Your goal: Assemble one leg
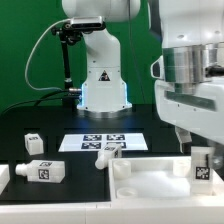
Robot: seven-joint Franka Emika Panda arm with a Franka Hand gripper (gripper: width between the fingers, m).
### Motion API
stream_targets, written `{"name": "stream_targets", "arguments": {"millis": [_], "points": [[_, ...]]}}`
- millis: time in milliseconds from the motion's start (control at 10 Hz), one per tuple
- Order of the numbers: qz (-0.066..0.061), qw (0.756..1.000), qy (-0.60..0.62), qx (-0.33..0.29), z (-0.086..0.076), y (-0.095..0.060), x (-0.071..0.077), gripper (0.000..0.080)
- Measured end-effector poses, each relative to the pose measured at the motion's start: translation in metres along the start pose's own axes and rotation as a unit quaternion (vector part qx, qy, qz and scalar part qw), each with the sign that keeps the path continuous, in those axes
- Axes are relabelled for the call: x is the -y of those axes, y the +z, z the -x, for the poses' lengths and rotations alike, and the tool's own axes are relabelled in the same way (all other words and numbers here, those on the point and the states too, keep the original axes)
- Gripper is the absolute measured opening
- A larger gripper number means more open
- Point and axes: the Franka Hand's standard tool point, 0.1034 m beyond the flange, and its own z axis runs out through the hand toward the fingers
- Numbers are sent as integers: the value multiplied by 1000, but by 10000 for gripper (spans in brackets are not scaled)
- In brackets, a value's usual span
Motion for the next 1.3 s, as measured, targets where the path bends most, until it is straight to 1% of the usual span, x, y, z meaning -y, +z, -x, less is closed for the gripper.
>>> {"name": "stream_targets", "arguments": {"millis": [100,200,300,400,500,600,700,800,900,1000,1100,1200,1300], "points": [[-2,1000,-26,-3,-1,1,-1,617],[-2,998,-59,-4,-2,1,-1,643],[-2,996,-90,-4,-2,1,-1,648],[8,988,-155,-8,-1,1,-1,648],[31,967,-253,-15,2,0,-1,649],[55,920,-387,-10,4,-1,4,649],[55,907,-417,-5,1,1,4,649],[55,923,-380,-7,1,1,3,620],[56,923,-380,-8,1,1,3,620],[56,929,-364,-9,1,1,3,439],[55,944,-324,-10,1,1,3,439],[55,953,-298,-12,1,1,3,284],[54,963,-262,-14,1,2,3,285]]}}
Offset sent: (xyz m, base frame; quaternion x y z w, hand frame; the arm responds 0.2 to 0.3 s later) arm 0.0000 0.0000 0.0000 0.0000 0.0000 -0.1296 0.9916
